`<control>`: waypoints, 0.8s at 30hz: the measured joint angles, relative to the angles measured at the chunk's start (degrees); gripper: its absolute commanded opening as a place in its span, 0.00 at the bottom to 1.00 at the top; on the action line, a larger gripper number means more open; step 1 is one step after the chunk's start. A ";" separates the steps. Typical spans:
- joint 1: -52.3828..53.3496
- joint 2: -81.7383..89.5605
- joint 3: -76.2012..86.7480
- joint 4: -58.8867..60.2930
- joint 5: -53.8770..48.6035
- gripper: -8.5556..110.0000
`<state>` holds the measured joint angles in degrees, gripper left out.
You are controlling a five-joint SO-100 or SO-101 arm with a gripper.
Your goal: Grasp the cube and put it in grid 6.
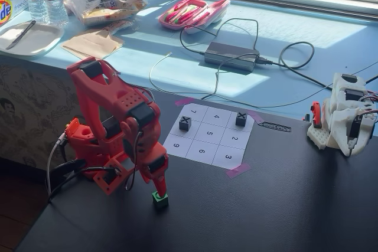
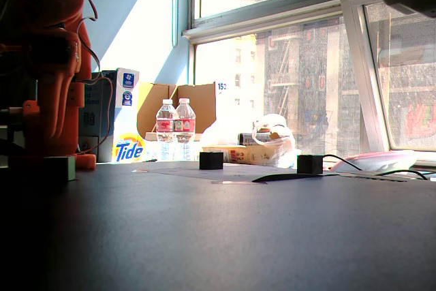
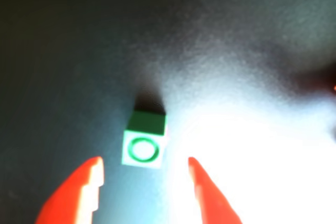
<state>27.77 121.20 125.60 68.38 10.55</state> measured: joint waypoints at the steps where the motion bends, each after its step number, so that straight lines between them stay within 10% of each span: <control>1: 0.53 -0.88 0.18 -0.62 0.00 0.29; 24: -3.78 -14.24 0.44 -12.13 1.14 0.16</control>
<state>23.99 106.96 126.04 56.25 11.69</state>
